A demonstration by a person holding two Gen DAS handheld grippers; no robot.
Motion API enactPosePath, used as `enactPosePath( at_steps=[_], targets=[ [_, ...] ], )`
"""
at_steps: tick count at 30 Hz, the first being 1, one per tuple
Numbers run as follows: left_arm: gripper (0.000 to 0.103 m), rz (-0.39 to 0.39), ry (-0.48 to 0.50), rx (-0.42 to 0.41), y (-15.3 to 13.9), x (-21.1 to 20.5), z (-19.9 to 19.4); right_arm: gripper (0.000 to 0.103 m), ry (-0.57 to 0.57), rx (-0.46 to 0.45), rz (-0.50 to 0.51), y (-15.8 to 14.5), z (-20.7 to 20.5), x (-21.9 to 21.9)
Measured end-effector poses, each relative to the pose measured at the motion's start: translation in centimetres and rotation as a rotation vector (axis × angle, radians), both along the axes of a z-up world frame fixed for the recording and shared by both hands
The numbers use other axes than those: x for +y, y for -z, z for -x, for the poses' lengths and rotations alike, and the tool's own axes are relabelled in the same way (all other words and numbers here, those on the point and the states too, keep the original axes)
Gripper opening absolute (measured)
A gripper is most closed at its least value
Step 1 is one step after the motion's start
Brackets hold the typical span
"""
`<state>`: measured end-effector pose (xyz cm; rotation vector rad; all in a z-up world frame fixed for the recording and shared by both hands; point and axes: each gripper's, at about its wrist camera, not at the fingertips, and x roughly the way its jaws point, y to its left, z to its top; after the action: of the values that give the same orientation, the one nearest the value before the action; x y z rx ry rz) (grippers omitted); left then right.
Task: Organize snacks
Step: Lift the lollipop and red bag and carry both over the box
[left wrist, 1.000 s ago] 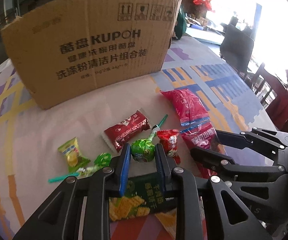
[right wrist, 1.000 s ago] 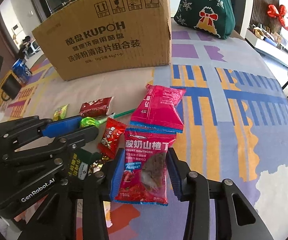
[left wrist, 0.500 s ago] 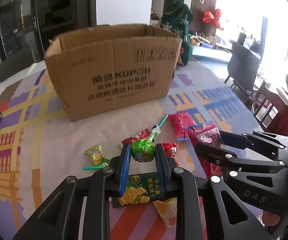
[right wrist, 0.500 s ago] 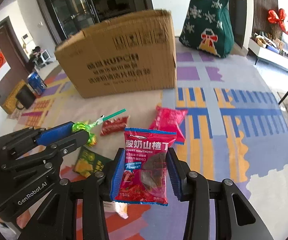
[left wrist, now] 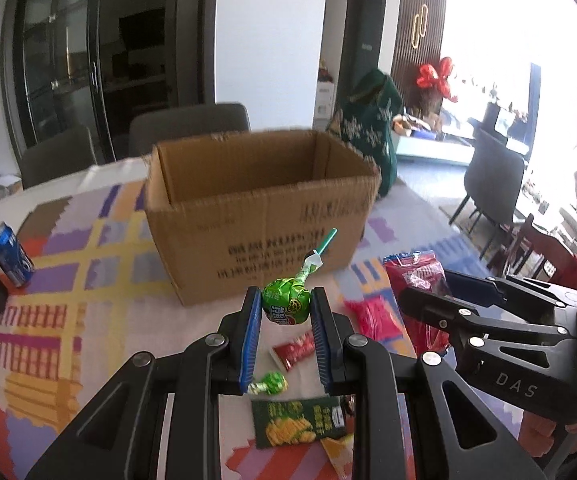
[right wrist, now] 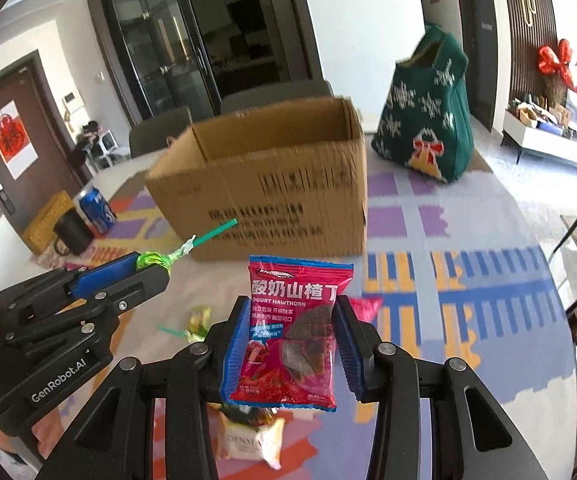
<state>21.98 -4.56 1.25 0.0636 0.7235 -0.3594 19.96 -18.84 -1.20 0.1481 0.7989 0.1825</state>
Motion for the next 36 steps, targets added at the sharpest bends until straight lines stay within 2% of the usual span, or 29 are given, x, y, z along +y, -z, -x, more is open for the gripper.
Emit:
enactPosePath(
  at_steps=[8, 16, 24, 36],
  targets=[
    [0.025, 0.004, -0.03, -0.075, -2.9, 0.9, -1.4, 0.042, -0.017, -0.084, -0.004, -3.3, -1.3, 0.8],
    [0.025, 0.009, -0.054, -0.103, -4.6, 1.7, -4.0, 0.042, -0.026, -0.147, 0.001, -6.0, -3.6, 1.3],
    [0.025, 0.001, -0.068, -0.102, -4.9, 2.0, -6.2, 0.042, -0.037, -0.17, 0.018, -7.6, -6.6, 1.8],
    [0.025, -0.01, -0.091, -0.067, -3.8, 2.6, -11.4, 0.042, -0.06, -0.15, 0.033, -7.3, -12.2, 2.6]
  ],
)
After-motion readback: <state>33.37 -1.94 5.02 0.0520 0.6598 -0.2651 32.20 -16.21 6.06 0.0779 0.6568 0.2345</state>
